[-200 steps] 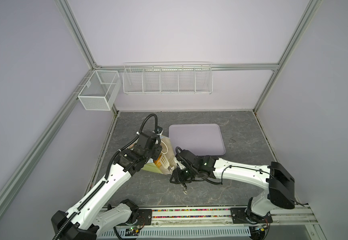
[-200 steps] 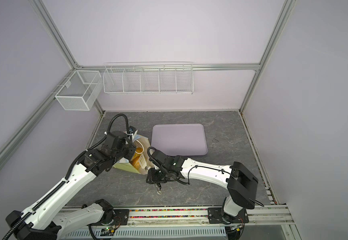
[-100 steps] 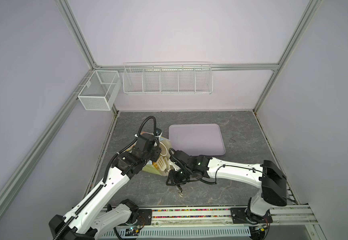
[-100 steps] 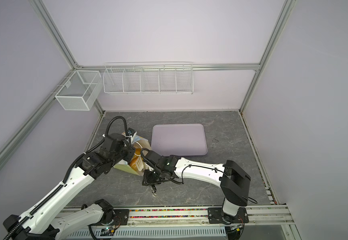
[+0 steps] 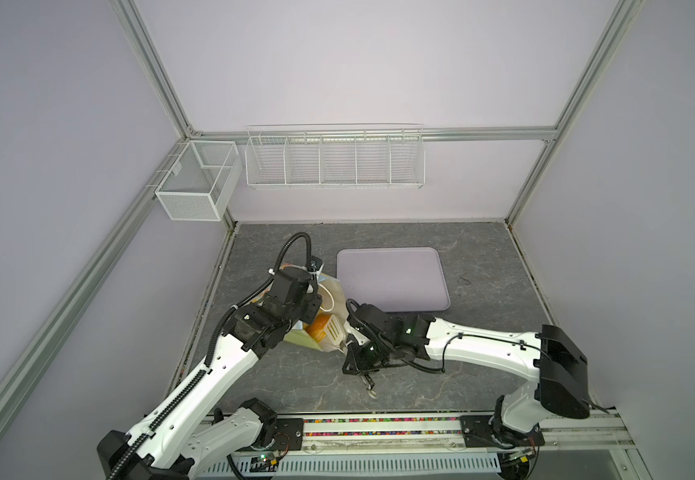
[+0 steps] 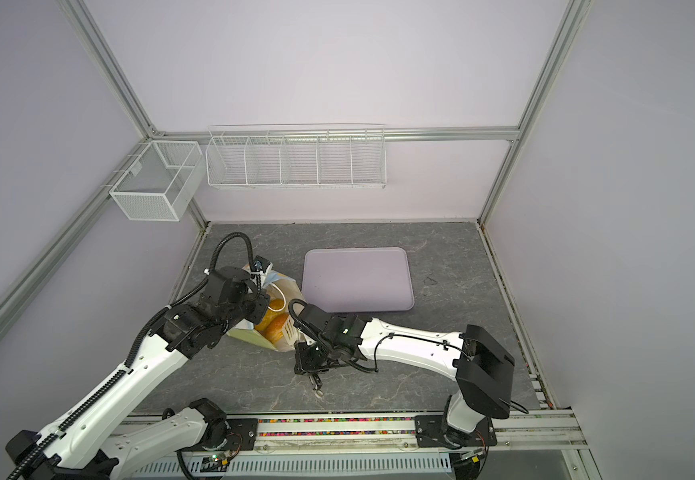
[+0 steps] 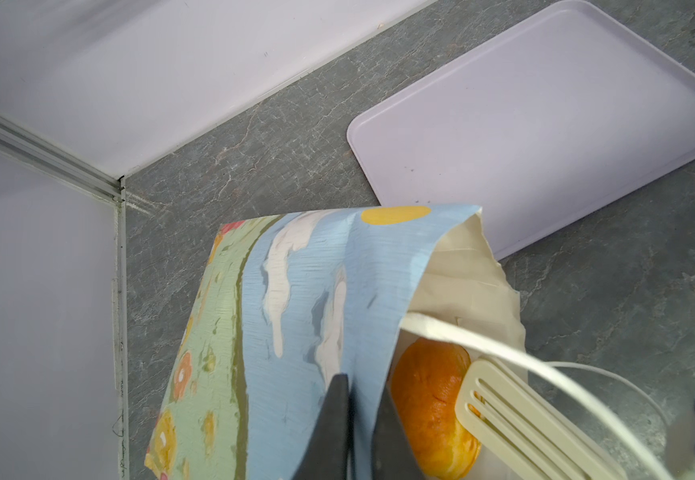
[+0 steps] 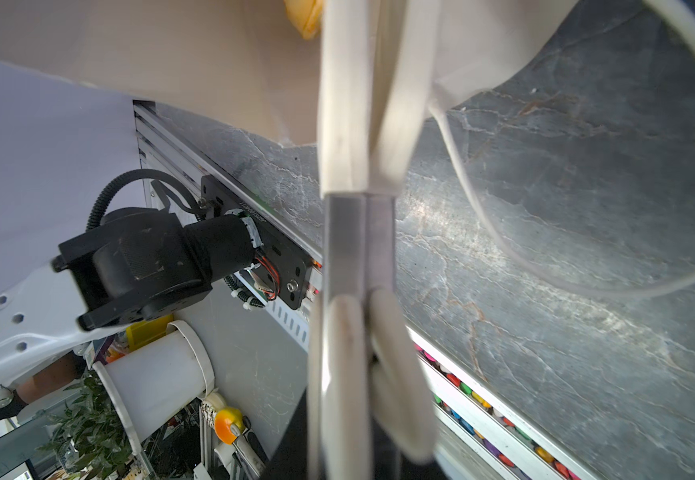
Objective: Take the fake bread out of the paper bag
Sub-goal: 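Clamp a bread roll with the tongs and lift it out toward the tray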
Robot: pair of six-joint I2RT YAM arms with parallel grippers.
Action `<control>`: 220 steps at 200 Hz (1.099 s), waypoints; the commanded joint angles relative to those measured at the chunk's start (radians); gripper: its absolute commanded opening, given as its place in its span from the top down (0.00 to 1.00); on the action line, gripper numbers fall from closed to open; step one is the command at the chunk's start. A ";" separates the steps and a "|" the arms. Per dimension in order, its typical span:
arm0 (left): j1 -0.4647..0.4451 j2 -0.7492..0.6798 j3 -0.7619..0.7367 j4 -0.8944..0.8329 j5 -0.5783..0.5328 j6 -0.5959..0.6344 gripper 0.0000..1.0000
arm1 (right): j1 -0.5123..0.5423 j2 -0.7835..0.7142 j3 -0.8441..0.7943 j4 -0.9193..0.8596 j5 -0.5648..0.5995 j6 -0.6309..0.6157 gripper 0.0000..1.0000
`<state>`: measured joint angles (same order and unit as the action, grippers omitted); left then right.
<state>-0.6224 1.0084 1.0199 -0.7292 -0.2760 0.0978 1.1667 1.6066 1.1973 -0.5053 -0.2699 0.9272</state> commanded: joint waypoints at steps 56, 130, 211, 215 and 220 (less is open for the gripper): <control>-0.002 0.074 0.042 0.012 -0.007 -0.099 0.90 | 0.028 -0.168 -0.055 -0.028 0.187 -0.156 0.93; -0.002 0.147 0.087 -0.013 -0.019 -0.171 0.94 | 0.033 -0.303 -0.136 -0.010 0.280 -0.213 0.94; -0.002 0.225 0.126 -0.039 -0.048 -0.221 1.00 | -0.032 -0.543 -0.221 -0.032 0.398 -0.249 0.94; -0.002 0.225 0.126 -0.041 -0.049 -0.222 1.00 | -0.043 -0.552 -0.223 -0.038 0.398 -0.248 0.94; -0.002 0.225 0.127 -0.041 -0.049 -0.221 1.00 | -0.057 -0.560 -0.226 -0.044 0.396 -0.246 0.94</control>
<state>-0.6231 1.2255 1.1206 -0.7357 -0.2993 -0.0994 1.1599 1.1007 0.9970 -0.5545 0.0685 0.6971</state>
